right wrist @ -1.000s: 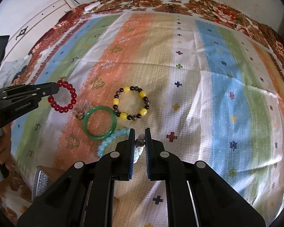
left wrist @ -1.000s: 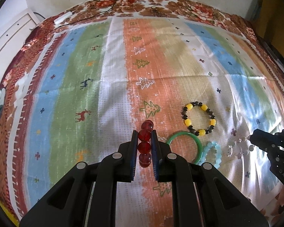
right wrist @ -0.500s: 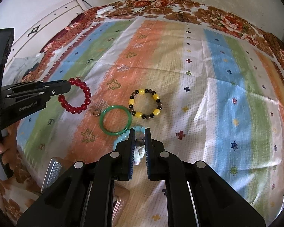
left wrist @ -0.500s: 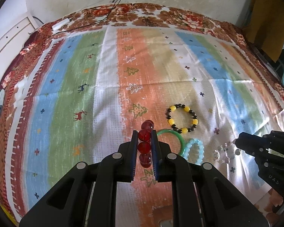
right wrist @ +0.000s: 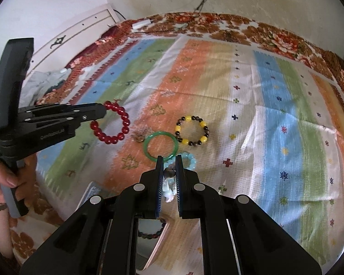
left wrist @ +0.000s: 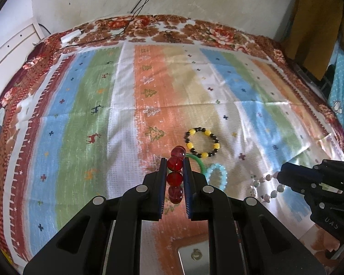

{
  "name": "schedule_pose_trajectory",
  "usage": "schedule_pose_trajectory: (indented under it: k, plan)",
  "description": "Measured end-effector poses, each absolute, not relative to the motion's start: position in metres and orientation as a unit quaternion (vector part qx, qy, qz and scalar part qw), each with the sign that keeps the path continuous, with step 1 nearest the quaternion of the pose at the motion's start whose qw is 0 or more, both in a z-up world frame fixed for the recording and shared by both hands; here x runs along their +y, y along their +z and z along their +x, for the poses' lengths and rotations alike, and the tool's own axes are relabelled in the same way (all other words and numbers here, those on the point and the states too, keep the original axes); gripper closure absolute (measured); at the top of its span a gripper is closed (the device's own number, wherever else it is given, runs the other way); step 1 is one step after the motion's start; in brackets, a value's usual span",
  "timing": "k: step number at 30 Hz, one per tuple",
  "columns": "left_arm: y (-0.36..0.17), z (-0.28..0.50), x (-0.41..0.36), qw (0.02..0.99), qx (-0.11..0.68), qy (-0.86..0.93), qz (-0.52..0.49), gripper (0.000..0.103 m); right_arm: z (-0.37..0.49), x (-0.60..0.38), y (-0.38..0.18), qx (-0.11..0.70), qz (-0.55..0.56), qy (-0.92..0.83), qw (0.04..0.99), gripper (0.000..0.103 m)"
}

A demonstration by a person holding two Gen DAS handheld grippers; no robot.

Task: Organize jewelry
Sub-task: 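Carry the red and white-pink bracelets in both tools over the silver tin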

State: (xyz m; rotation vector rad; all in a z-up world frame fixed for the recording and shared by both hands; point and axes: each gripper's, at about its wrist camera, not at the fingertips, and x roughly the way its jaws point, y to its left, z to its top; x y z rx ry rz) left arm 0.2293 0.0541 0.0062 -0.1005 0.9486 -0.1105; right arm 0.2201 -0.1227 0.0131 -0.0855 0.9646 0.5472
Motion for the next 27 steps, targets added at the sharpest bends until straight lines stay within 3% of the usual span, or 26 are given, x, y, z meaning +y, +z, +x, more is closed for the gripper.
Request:
schedule_pose_trajectory:
  k: [27]
  plan:
    - [0.014, 0.165, 0.033, 0.897, 0.433, -0.079, -0.044, 0.090, 0.174, -0.122, 0.024, 0.445, -0.024, 0.281, 0.850, 0.092]
